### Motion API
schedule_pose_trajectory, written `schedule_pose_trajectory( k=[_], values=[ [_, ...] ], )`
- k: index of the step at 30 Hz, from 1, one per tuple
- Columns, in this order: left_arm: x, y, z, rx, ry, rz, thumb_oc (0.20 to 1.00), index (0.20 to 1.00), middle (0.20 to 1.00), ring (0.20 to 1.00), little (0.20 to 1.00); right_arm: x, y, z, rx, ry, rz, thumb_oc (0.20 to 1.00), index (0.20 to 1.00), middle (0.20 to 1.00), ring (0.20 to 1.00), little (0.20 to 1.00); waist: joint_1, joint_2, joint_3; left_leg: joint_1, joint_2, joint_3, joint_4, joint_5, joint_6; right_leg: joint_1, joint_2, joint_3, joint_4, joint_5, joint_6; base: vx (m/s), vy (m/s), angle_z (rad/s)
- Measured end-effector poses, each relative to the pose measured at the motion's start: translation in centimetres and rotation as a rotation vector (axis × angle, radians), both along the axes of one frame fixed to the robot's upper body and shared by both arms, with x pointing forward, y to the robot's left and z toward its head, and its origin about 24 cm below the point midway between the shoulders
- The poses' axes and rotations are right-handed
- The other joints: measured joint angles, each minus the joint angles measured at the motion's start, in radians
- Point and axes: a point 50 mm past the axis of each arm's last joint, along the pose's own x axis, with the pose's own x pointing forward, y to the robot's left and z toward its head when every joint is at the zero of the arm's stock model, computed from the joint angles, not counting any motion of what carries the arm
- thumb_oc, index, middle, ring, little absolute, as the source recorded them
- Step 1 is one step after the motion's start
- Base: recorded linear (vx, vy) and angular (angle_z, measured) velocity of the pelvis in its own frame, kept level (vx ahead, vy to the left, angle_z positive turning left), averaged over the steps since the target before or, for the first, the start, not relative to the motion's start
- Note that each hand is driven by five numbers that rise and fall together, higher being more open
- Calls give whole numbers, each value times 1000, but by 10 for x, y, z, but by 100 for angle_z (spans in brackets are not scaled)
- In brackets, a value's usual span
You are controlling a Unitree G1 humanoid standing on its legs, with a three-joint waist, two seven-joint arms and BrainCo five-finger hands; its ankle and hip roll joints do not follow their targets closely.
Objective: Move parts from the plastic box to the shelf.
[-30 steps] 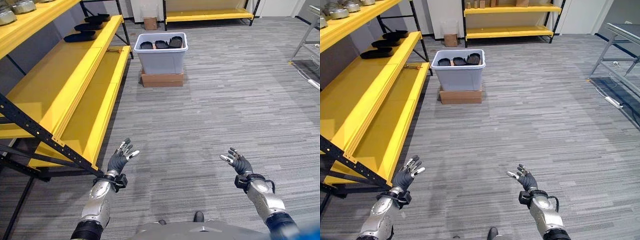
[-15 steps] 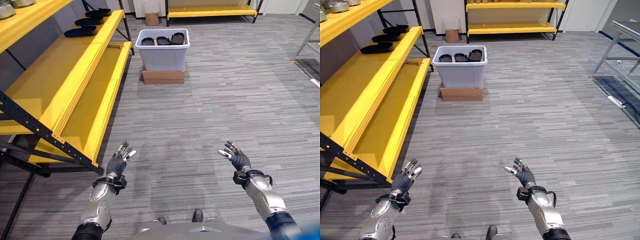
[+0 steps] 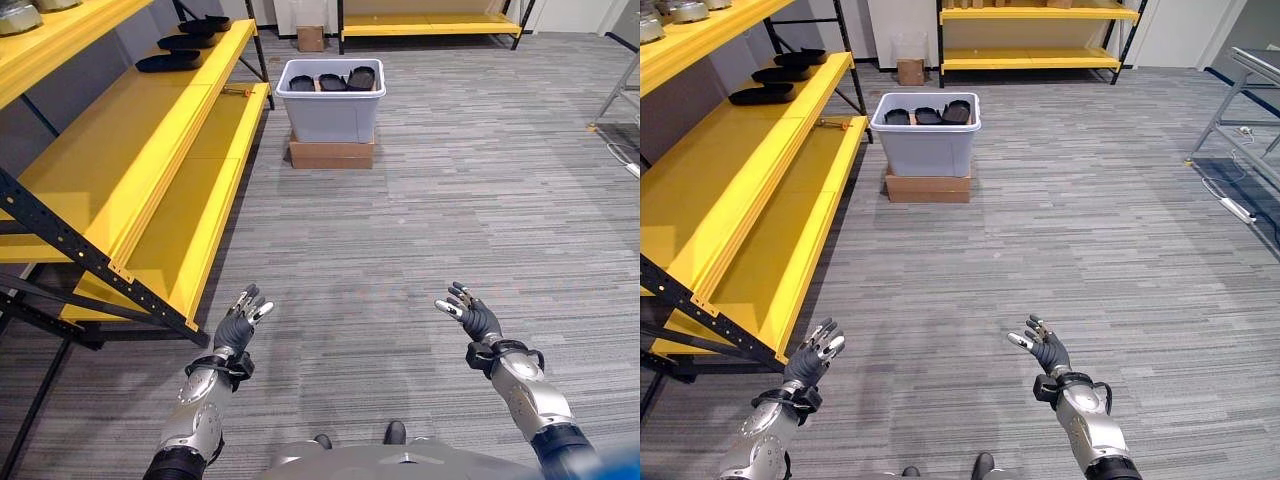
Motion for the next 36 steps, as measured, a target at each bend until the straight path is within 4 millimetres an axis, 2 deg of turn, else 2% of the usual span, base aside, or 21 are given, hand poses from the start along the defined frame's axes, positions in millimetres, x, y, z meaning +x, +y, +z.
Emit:
schedule_pose_trajectory(
  k=[14,16,18,19,20,21,22,23,24,26,28,30,31,32,33,34,35,36],
  values=[
    [1,-2,-3,-10,50,-21,1000,1000,1000,1000,1000,0,-3,0,-14,2,-27,1000,1000,1000,1000,1000,-6,0,0,3,-14,-8,-4,-4,11,-4,-14,-1,23,-1,7,24,130,2],
    [4,0,-3,8,58,-8,1000,1000,1000,1000,1000,1,-5,1,-21,-2,-44,1000,1000,1000,1000,1000,-11,2,7,1,-17,-5,-4,-5,28,-53,-35,0,131,-35,41,-56,289,-1],
    [11,-2,-6,3,65,-13,1000,1000,1000,1000,1000,7,-8,7,-19,-26,-60,1000,1000,1000,1000,1000,-17,5,69,-1,-28,-1,39,-22,67,-186,-94,0,436,-53,94,-3,281,-2],
    [12,-1,-5,5,63,-11,1000,1000,1000,1000,1000,8,-6,8,-15,-30,-60,1000,1000,1000,1000,1000,-14,-5,89,-9,-30,2,68,-35,82,-254,-135,-3,578,-40,116,56,111,-4],
    [9,-1,-7,7,71,-13,1000,1000,1000,1000,1000,5,-6,5,-16,-20,-59,1000,1000,1000,1000,1000,-12,-10,97,-10,-40,-2,87,-58,87,-317,-184,-27,701,-5,155,108,27,-8],
    [5,-1,-9,10,84,-18,1000,1000,1000,1000,1000,3,-6,3,-16,-11,-60,1000,1000,1000,1000,1000,-12,-6,101,-1,-49,-2,80,-58,94,-355,-209,-34,750,-8,171,236,-93,-4],
    [2,-1,-11,14,94,-19,1000,1000,1000,1000,1000,4,-6,5,-16,-20,-62,1000,1000,1000,1000,1000,-13,-16,100,0,-68,-3,74,-57,100,-382,-222,-33,683,-15,182,357,-179,-3],
    [5,0,-7,9,77,-16,1000,1000,1000,1000,1000,7,-5,11,-11,-51,-58,1000,1000,1000,1000,1000,-15,-37,112,-2,-85,-6,71,-56,98,-359,-206,-32,444,-17,199,362,-194,7],
    [6,0,-6,4,75,-16,1000,1000,1000,1000,1000,7,-4,12,-8,-55,-58,1000,1000,1000,1000,1000,-21,-40,115,-2,-96,-14,73,-53,91,-351,-206,-29,357,-10,207,217,-109,21],
    [6,-5,-8,-35,90,-17,1000,1000,1000,1000,1000,4,-2,8,-2,-42,-68,1000,1000,1000,1000,1000,-41,-48,114,4,-110,-31,73,-58,99,-342,-210,-26,257,14,220,262,-138,33],
    [4,-10,-12,-42,108,-27,1000,1000,1000,1000,1000,0,-2,4,1,-32,-97,1000,1000,1000,1000,1000,-42,-55,113,19,-120,-57,74,-74,102,-346,-208,-25,205,74,226,370,-179,27],
    [-1,-17,-19,-56,131,-32,1000,1000,1000,1000,1000,-5,-3,-1,2,-11,-119,1000,1000,1000,1000,1000,-40,-62,126,37,-120,-89,78,-83,106,-324,-194,-23,99,95,225,354,-174,45],
    [-8,-21,-24,-63,157,-46,1000,1000,1000,1000,1000,-10,-3,-6,2,8,-132,1000,1000,1000,1000,1000,-47,-66,127,60,-113,-116,76,-93,95,-309,-187,-18,92,93,222,376,-196,88],
    [-20,-27,-31,-60,195,-73,1000,1000,1000,1000,1000,-17,-5,-11,-7,34,-153,1000,1000,1000,1000,1000,-57,-79,115,92,-101,-145,77,-118,77,-269,-169,18,116,85,209,322,-164,85],
    [-23,-27,-33,-58,205,-75,1000,1000,1000,1000,1000,-17,-4,-11,-8,31,-161,1000,1000,1000,1000,1000,-53,-89,107,106,-98,-151,76,-132,67,-258,-161,15,147,80,202,333,-161,64],
    [-26,-26,-35,-56,215,-73,1000,1000,1000,1000,1000,-15,-4,-10,-10,24,-165,1000,1000,1000,1000,1000,-43,-107,90,115,-97,-156,81,-148,50,-251,-152,11,163,96,158,272,-105,12],
    [-27,-27,-35,-57,215,-79,1000,1000,1000,1000,1000,-10,-6,-6,-17,0,-169,1000,1000,1000,1000,1000,-34,-98,88,124,-74,-152,87,-163,29,-250,-134,-4,177,107,93,353,-90,4],
    [-25,-28,-34,-59,209,-86,1000,1000,1000,1000,1000,-5,-7,-1,-24,-24,-171,1000,1000,1000,1000,1000,-32,-78,84,120,-46,-135,107,-172,13,-247,-109,-16,185,86,59,336,-109,1]
  ],
)
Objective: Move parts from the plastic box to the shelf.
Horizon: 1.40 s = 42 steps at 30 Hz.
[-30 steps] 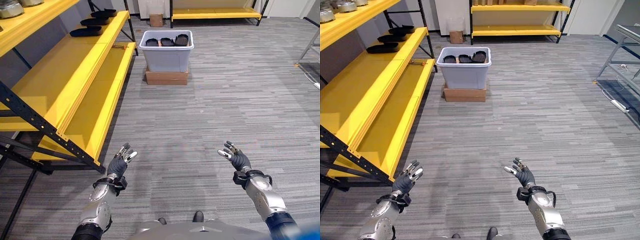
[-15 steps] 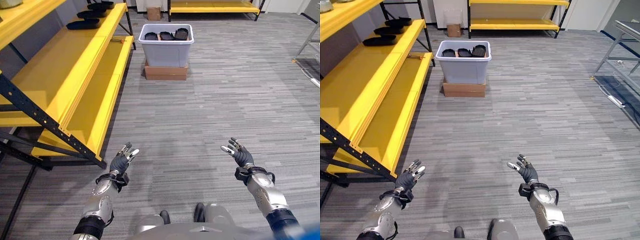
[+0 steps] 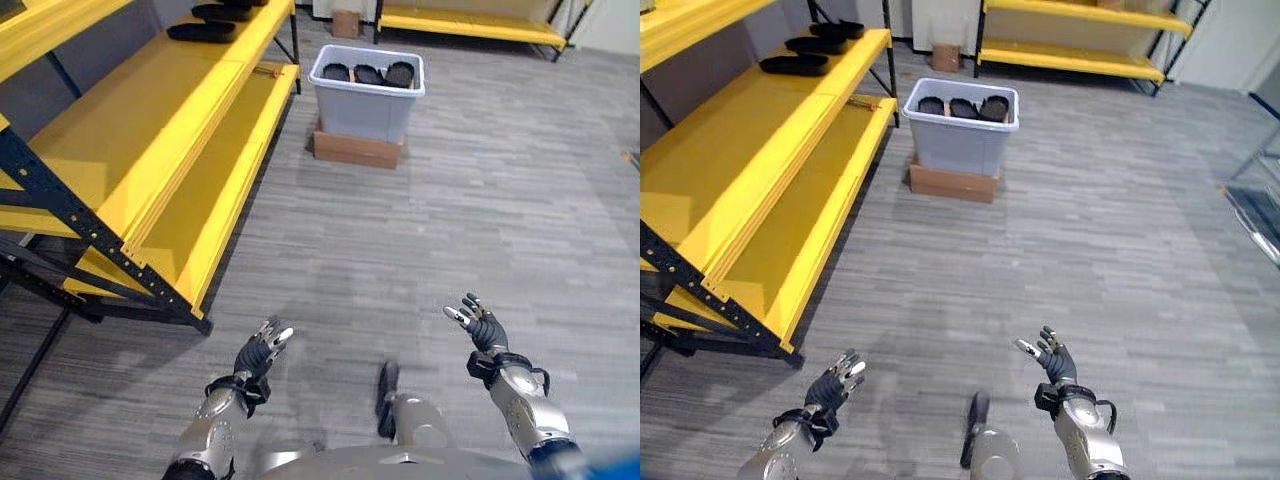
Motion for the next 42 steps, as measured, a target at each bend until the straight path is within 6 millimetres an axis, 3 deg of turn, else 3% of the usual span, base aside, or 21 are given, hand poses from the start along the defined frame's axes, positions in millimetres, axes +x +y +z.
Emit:
schedule_pose_trajectory(
  k=[3,7,11,13,14,16,17,18,20,24,26,27,28,31,34,36,37,38,40,42],
  values=[
    [5,-3,7,-17,-40,-17,1000,1000,1000,1000,1000,5,-4,5,-19,-17,-3,1000,1000,1000,1000,1000,5,45,-6,21,64,63,69,-18,-34,44,58,-27,26,-55,-101,315,-121,-1],
    [18,-7,17,-49,-107,-9,1000,1000,1000,1000,1000,6,-14,9,-61,-20,-8,1000,1000,1000,1000,1000,1,71,-25,19,106,107,155,-14,-43,58,83,-31,106,-174,-111,285,-158,-3],
    [22,-4,22,-91,-150,64,1000,1000,1000,1000,1000,4,-15,8,-82,-16,12,1000,1000,1000,1000,1000,-1,46,-65,-29,145,112,294,23,-82,62,109,-19,144,-241,-157,245,-215,-10],
    [27,-3,25,-117,-178,116,1000,1000,1000,1000,1000,1,-13,5,-76,-4,21,1000,1000,1000,1000,1000,3,27,-76,-114,187,107,469,57,-125,88,135,-20,115,-262,-176,183,-249,-12],
    [28,1,25,-112,-181,152,1000,1000,1000,1000,1000,-1,-9,2,-66,4,34,1000,1000,1000,1000,1000,9,8,-92,-165,208,110,572,102,-132,103,144,-20,99,-262,-200,152,-216,-12],
    [27,6,23,-100,-180,176,1000,1000,1000,1000,1000,0,-4,2,-61,-2,60,1000,1000,1000,1000,1000,0,-10,-110,-244,210,110,690,109,-141,121,154,-19,78,-269,-221,167,-186,1],
    [32,6,27,-96,-194,184,1000,1000,1000,1000,1000,0,-3,2,-54,-4,68,1000,1000,1000,1000,1000,5,-18,-106,-354,202,131,830,108,-142,134,161,-20,56,-270,-235,175,-78,8],
    [30,8,25,-82,-180,203,1000,1000,1000,1000,1000,0,0,2,-25,-9,89,1000,1000,1000,1000,1000,6,-25,-103,-397,187,152,839,80,-119,147,160,-18,42,-269,-237,191,-10,4],
    [27,12,23,-51,-155,255,1000,1000,1000,1000,1000,0,5,1,22,-17,108,1000,1000,1000,1000,1000,4,-28,-96,-421,173,176,758,45,-106,170,160,-20,24,-268,-233,155,83,0],
    [22,21,20,25,-117,331,1000,1000,1000,1000,1000,2,12,1,76,-33,124,1000,1000,1000,1000,1000,-1,-17,-83,-397,170,218,331,46,-107,212,163,-22,-8,-274,-210,125,173,2],
    [22,22,21,78,-129,333,1000,1000,1000,1000,1000,2,13,2,91,-38,122,1000,1000,1000,1000,1000,0,-11,-67,-387,168,211,179,91,-110,214,163,-18,-15,-267,-201,171,201,-3],
    [22,24,23,118,-143,358,1000,1000,1000,1000,1000,1,16,0,101,-26,131,1000,1000,1000,1000,1000,8,-4,-50,-402,178,183,75,150,-132,218,168,14,-34,-266,-181,261,220,-31],
    [19,26,22,129,-143,382,1000,1000,1000,1000,1000,0,19,-2,107,-12,149,1000,1000,1000,1000,1000,22,3,-44,-397,188,160,1,189,-132,220,173,27,-52,-252,-167,262,209,-52],
    [8,32,19,148,-135,440,1000,1000,1000,1000,1000,-12,24,-12,117,38,190,1000,1000,1000,1000,1000,51,41,-7,-423,279,90,-81,269,-158,265,193,95,-76,-246,-156,331,331,-58],
    [3,30,9,125,-98,393,1000,1000,1000,1000,1000,-30,22,-24,109,108,218,1000,1000,1000,1000,1000,40,55,19,-466,330,168,-24,275,-152,281,173,97,-40,-276,-126,201,324,-24],
    [3,27,10,117,-110,362,1000,1000,1000,1000,1000,-31,14,-22,94,103,214,1000,1000,1000,1000,1000,33,67,18,-458,307,161,-7,279,-143,284,154,122,-19,-295,-105,300,371,-29],
    [8,29,15,135,-148,366,1000,1000,1000,1000,1000,-29,10,-19,91,78,208,1000,1000,1000,1000,1000,29,69,18,-397,243,166,-12,276,-129,297,117,133,5,-316,-70,295,348,-22],
    [17,34,30,183,-229,327,1000,1000,1000,1000,1000,-27,13,-11,109,23,214,1000,1000,1000,1000,1000,35,45,19,-363,196,180,-24,341,-64,313,73,132,31,-348,-21,370,459,-8],
    [26,42,47,228,-308,275,1000,1000,1000,1000,1000,-22,27,3,162,-75,232,1000,1000,1000,1000,1000,49,-6,13,-358,126,195,-9,312,-26,315,5,115,47,-344,2,276,377,14],
    [34,42,53,254,-339,251,1000,1000,1000,1000,1000,-13,43,20,219,-194,234,1000,1000,1000,1000,1000,57,-19,12,-319,66,198,-19,280,14,314,-57,99,105,-326,11,165,256,17]
  ],
)
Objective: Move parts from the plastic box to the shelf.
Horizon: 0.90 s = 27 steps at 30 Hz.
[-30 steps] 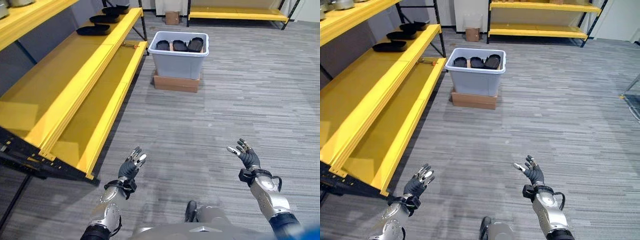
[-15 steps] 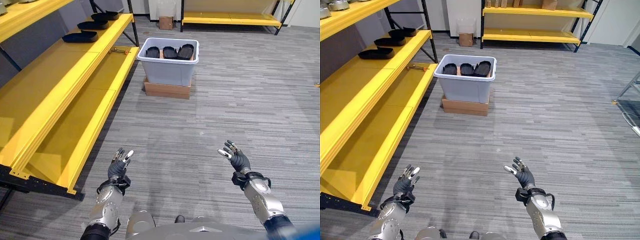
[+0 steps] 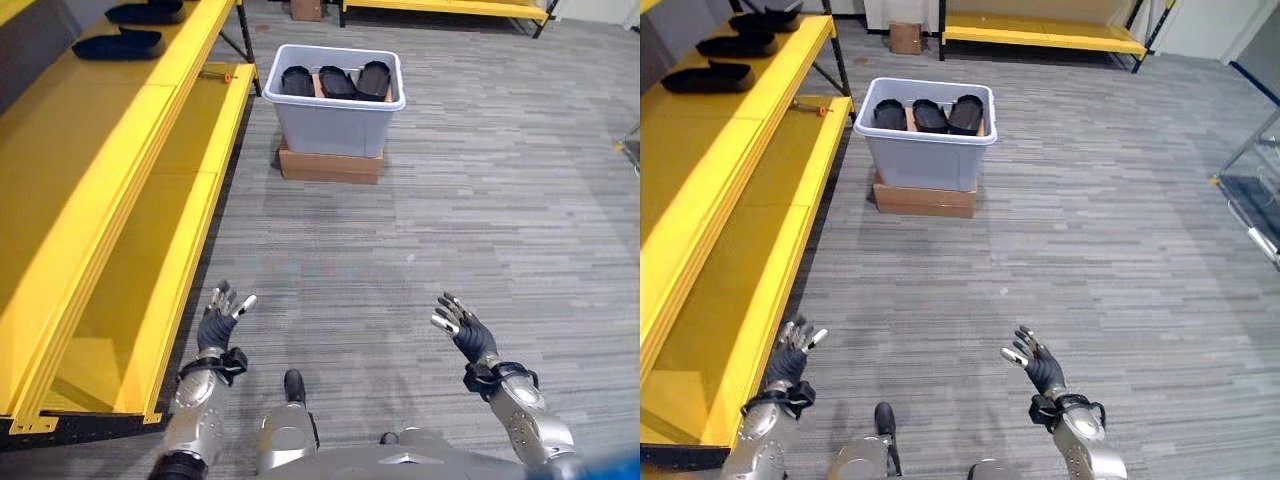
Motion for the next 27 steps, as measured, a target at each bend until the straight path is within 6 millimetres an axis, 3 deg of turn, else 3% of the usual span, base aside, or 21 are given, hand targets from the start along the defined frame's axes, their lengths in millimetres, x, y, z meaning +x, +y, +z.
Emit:
schedule_pose_trajectory(
  k=[2,3,5,6,8,10,12,13,14,15,17,18,19,22,24,26,27],
  values=[
    [2,-3,0,61,16,-36,1000,1000,1000,1000,1000,9,10,6,16,-36,19,1000,1000,1000,1000,1000,10,11,-7,29,-30,15,-12,-27,24,-14,-34,0,52,35,26,136,235,-4],
    [5,-3,1,133,31,-81,1000,1000,1000,1000,1000,27,13,21,13,-92,2,1000,1000,1000,1000,1000,14,18,-11,31,-56,14,-16,-49,55,-61,-68,2,135,78,71,186,308,11],
    [5,-5,0,140,39,-90,1000,1000,1000,1000,1000,36,13,27,5,-116,-17,1000,1000,1000,1000,1000,33,17,-12,55,-74,8,-14,-78,90,-91,-60,-1,185,101,102,217,344,6],
    [-2,-6,-15,130,107,-86,1000,1000,1000,1000,1000,40,16,32,7,-134,-36,1000,1000,1000,1000,1000,43,27,-25,76,-88,16,-11,-100,94,-92,-81,1,223,124,134,223,318,-17],
    [-10,-8,-27,147,179,-101,1000,1000,1000,1000,1000,42,16,34,0,-144,-66,1000,1000,1000,1000,1000,58,23,-53,89,-117,41,-4,-133,111,-158,-137,-15,337,150,149,205,274,-32],
    [-17,-9,-32,152,214,-113,1000,1000,1000,1000,1000,39,18,29,-11,-118,-73,1000,1000,1000,1000,1000,53,27,-60,109,-126,58,-7,-161,137,-260,-179,-29,543,191,173,164,128,-29],
    [-23,-11,-37,147,247,-125,1000,1000,1000,1000,1000,37,21,27,-14,-107,-70,1000,1000,1000,1000,1000,46,39,-54,134,-125,66,-42,-150,128,-359,-129,-57,605,126,161,67,-58,-25],
    [-24,-14,-39,142,254,-129,1000,1000,1000,1000,1000,36,19,26,-19,-97,-75,1000,1000,1000,1000,1000,21,42,-51,134,-119,72,-43,-147,123,-392,-92,-81,540,100,129,75,-114,6],
    [-24,-16,-41,135,281,-116,1000,1000,1000,1000,1000,35,14,25,-34,-89,-69,1000,1000,1000,1000,1000,-12,57,-43,130,-107,74,-41,-145,120,-425,-37,-127,344,94,98,191,-140,14],
    [-24,-17,-44,123,304,-104,1000,1000,1000,1000,1000,32,11,23,-45,-83,-63,1000,1000,1000,1000,1000,-32,62,-40,130,-107,72,-42,-148,114,-448,-14,-141,189,118,88,279,-180,14],
    [-21,-22,-49,101,336,-90,1000,1000,1000,1000,1000,24,6,16,-63,-48,-52,1000,1000,1000,1000,1000,-58,55,-37,130,-134,55,-41,-169,82,-482,-14,-123,-100,222,130,278,-165,19],
    [-20,-26,-50,102,351,-99,1000,1000,1000,1000,1000,20,5,12,-64,-22,-56,1000,1000,1000,1000,1000,-78,32,-35,135,-168,36,-42,-169,88,-486,-41,-77,-254,277,156,369,-215,38],
    [-19,-28,-50,109,357,-108,1000,1000,1000,1000,1000,18,5,10,-64,-7,-58,1000,1000,1000,1000,1000,-89,17,-32,147,-183,25,-42,-170,89,-491,-59,-49,-292,302,155,328,-194,54],
    [-44,-31,-60,123,401,-116,1000,1000,1000,1000,1000,-5,6,-13,-44,104,-85,1000,1000,1000,1000,1000,-71,32,-11,198,-182,-13,18,-248,70,-457,-98,-88,-275,338,145,596,-368,42],
    [-56,-30,-64,123,431,-118,1000,1000,1000,1000,1000,-6,2,-13,-47,108,-97,1000,1000,1000,1000,1000,-61,37,1,233,-176,-41,22,-256,72,-396,-92,-97,-229,346,135,334,-233,33],
    [-54,-27,-62,143,417,-126,1000,1000,1000,1000,1000,-3,-2,-11,-50,97,-118,1000,1000,1000,1000,1000,-58,27,-6,236,-168,-82,20,-263,61,-351,-69,-53,-192,348,131,413,-295,58],
    [-53,-26,-61,144,412,-122,1000,1000,1000,1000,1000,2,-3,-9,-56,88,-118,1000,1000,1000,1000,1000,-61,28,-6,237,-153,-96,22,-268,42,-335,-51,-52,-202,379,92,423,-308,40]
  ],
)
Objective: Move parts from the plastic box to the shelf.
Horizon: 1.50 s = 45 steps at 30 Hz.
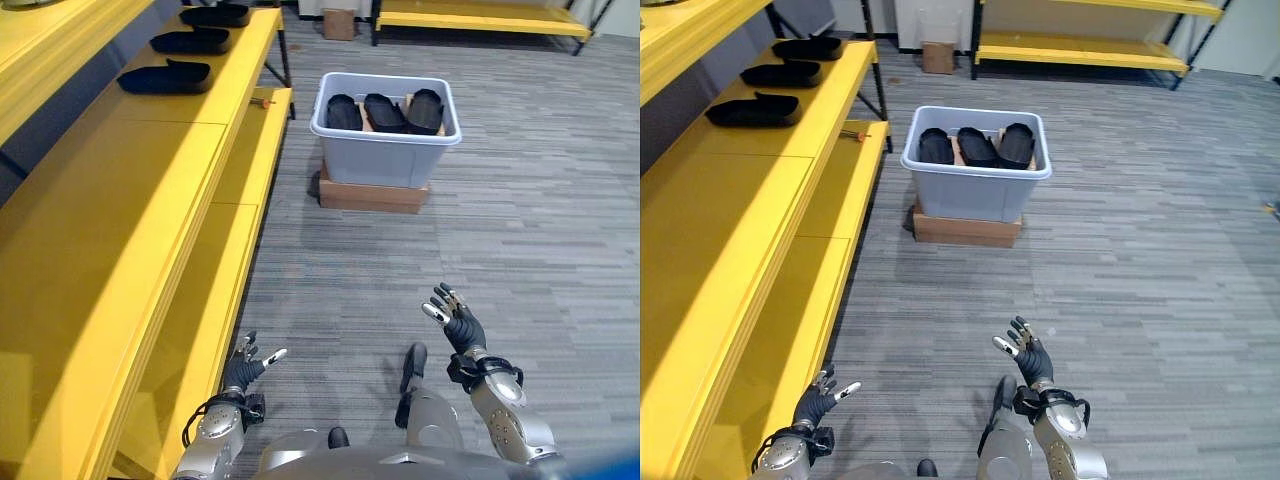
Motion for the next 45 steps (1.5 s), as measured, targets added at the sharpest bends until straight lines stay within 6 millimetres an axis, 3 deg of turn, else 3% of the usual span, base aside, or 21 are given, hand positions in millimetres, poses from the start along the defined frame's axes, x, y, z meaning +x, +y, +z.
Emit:
schedule_pose_trajectory(
  k=[2,4,8,12,13,14,16,18,20,22,26,28,29,30,33,35,36,38,39,41,45],
  values=[
    [-3,0,-1,-8,4,12,1000,1000,1000,1000,1000,9,2,5,-4,-21,8,1000,1000,1000,1000,1000,-4,30,7,33,58,-1,3,-17,-42,14,47,-25,47,-17,-40,332,-258,10],
    [-5,3,-1,-25,6,46,1000,1000,1000,1000,1000,17,1,11,-14,-49,7,1000,1000,1000,1000,1000,-9,39,-2,51,110,13,29,-13,-81,10,82,-41,129,-96,-134,294,-274,-4],
    [-1,6,1,-99,-29,156,1000,1000,1000,1000,1000,26,-15,21,-63,-83,-29,1000,1000,1000,1000,1000,3,30,-12,26,181,64,166,16,-131,48,125,-67,172,-201,-172,297,-284,-1],
    [-9,1,-7,-187,-10,251,1000,1000,1000,1000,1000,25,-26,22,-117,-82,-31,1000,1000,1000,1000,1000,5,33,-93,-89,287,121,464,84,-180,125,182,-73,117,-229,-260,174,-214,-6],
    [-8,0,-7,-201,-14,255,1000,1000,1000,1000,1000,26,-27,23,-126,-87,-29,1000,1000,1000,1000,1000,7,34,-96,-106,297,127,485,79,-187,125,187,-73,116,-231,-263,227,-258,8],
    [-1,-3,-4,-254,-44,282,1000,1000,1000,1000,1000,28,-31,27,-135,-100,-25,1000,1000,1000,1000,1000,2,36,-98,-152,322,153,532,105,-180,126,193,-82,118,-259,-298,193,-218,10],
    [8,-5,-1,-298,-70,308,1000,1000,1000,1000,1000,29,-28,27,-136,-99,-4,1000,1000,1000,1000,1000,4,32,-96,-196,355,180,583,142,-192,140,210,-90,118,-277,-323,178,-210,8],
    [16,-4,1,-320,-84,323,1000,1000,1000,1000,1000,27,-23,25,-123,-93,23,1000,1000,1000,1000,1000,-6,8,-101,-219,386,202,625,226,-197,156,216,-112,114,-291,-338,155,-105,14],
    [18,-6,2,-359,-92,335,1000,1000,1000,1000,1000,29,-17,27,-102,-102,27,1000,1000,1000,1000,1000,-21,-5,-98,-235,378,195,631,194,-208,163,224,-115,96,-298,-338,200,-35,16],
    [17,-6,1,-369,-89,338,1000,1000,1000,1000,1000,25,-17,23,-93,-84,21,1000,1000,1000,1000,1000,-22,-14,-91,-247,335,166,569,114,-193,174,230,-111,70,-295,-327,149,31,10],
    [2,-1,-6,-339,-40,426,1000,1000,1000,1000,1000,20,-15,19,-87,-63,16,1000,1000,1000,1000,1000,-23,-9,-79,-259,309,200,293,105,-203,204,241,-115,32,-302,-289,223,107,9],
    [-2,0,-7,-339,-46,490,1000,1000,1000,1000,1000,18,-15,16,-87,-51,16,1000,1000,1000,1000,1000,-12,-10,-68,-275,290,218,107,138,-205,224,242,-108,-10,-283,-257,331,149,-14],
    [-6,2,-7,-335,-63,536,1000,1000,1000,1000,1000,13,-14,12,-102,-31,30,1000,1000,1000,1000,1000,16,10,-54,-286,282,193,-75,215,-207,243,259,-85,-29,-275,-244,401,167,-53],
    [-10,6,-7,-323,-68,560,1000,1000,1000,1000,1000,12,-12,9,-107,-18,37,1000,1000,1000,1000,1000,29,24,-44,-289,293,160,-116,250,-210,258,270,-65,-32,-274,-243,378,165,-63],
    [-20,14,-8,-298,-78,612,1000,1000,1000,1000,1000,4,-13,4,-147,6,82,1000,1000,1000,1000,1000,40,56,-21,-336,331,86,-114,305,-224,295,294,-8,-17,-289,-261,288,188,-56],
    [-5,13,-1,-303,-127,606,1000,1000,1000,1000,1000,-3,-6,1,-156,17,141,1000,1000,1000,1000,1000,35,61,-9,-387,325,92,-73,307,-218,317,278,27,35,-340,-239,437,396,-51],
    [-1,14,1,-301,-136,608,1000,1000,1000,1000,1000,-3,3,1,-147,12,188,1000,1000,1000,1000,1000,38,49,-2,-387,297,75,-50,302,-204,338,264,53,48,-363,-217,499,463,-88],
    [6,16,6,-264,-162,584,1000,1000,1000,1000,1000,3,14,4,-143,-7,239,1000,1000,1000,1000,1000,67,29,-7,-369,236,37,88,248,-119,363,207,106,102,-421,-176,437,380,-77],
    [16,20,12,-220,-194,529,1000,1000,1000,1000,1000,4,15,3,-136,-3,214,1000,1000,1000,1000,1000,62,2,-23,-338,170,80,132,213,-40,416,156,83,136,-454,-133,346,326,10],
    [35,32,31,-172,-272,471,1000,1000,1000,1000,1000,14,26,10,-89,-46,191,1000,1000,1000,1000,1000,74,-36,-32,-292,93,63,101,183,21,356,79,52,295,-428,-121,290,306,45],
    [33,46,36,-93,-271,381,1000,1000,1000,1000,1000,32,37,30,-70,-135,205,1000,1000,1000,1000,1000,102,-10,-28,-205,48,59,0,167,44,198,72,52,390,-432,-48,131,226,18]
  ],
)
